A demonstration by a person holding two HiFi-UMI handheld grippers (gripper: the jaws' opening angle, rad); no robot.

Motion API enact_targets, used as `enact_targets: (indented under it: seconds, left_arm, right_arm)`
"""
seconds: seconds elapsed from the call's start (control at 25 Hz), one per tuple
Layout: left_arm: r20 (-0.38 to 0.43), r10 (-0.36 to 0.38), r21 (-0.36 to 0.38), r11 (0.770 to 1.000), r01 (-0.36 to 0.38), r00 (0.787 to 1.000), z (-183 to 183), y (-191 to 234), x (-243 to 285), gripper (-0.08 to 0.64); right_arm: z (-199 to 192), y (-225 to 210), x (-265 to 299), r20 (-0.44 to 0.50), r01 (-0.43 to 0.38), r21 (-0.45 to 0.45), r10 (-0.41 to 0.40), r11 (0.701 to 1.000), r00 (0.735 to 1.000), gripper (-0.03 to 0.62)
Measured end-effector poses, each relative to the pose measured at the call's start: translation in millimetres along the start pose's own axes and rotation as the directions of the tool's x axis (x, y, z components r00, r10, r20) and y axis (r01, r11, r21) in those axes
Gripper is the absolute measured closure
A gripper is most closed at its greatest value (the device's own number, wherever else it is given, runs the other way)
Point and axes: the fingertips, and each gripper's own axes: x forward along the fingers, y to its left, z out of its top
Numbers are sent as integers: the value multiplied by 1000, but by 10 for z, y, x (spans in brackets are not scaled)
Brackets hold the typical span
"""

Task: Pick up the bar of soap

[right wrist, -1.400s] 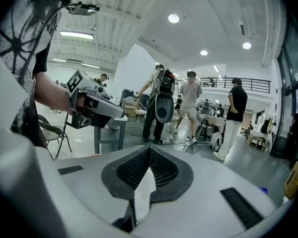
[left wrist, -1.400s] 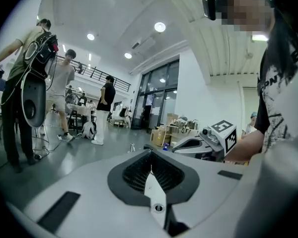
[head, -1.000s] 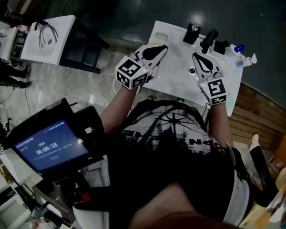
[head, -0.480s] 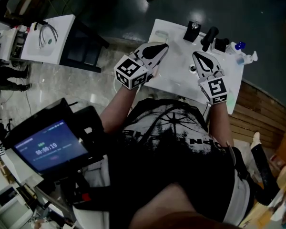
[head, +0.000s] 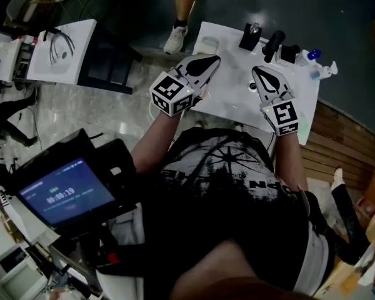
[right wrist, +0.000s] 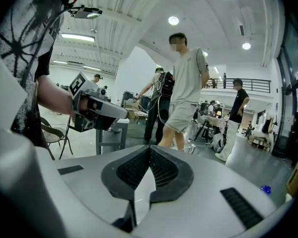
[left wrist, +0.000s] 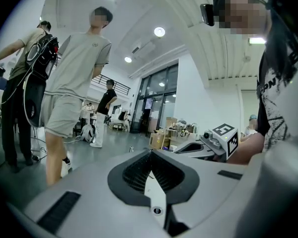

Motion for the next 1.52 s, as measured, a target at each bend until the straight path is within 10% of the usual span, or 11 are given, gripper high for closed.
enact_targets:
  seconds: [0.84, 1.52]
  left_arm:
    - [-170, 31, -113, 992, -51, 985, -629, 372, -141, 548]
    - [-357, 0, -341, 931, -130, 934, -1374, 1309, -88, 452]
  right_arm:
    - [-217, 332, 470, -75, -146, 25, 147, 989, 986, 575]
    - [-615, 418, 1719, -210, -270, 37, 272, 962, 939, 485]
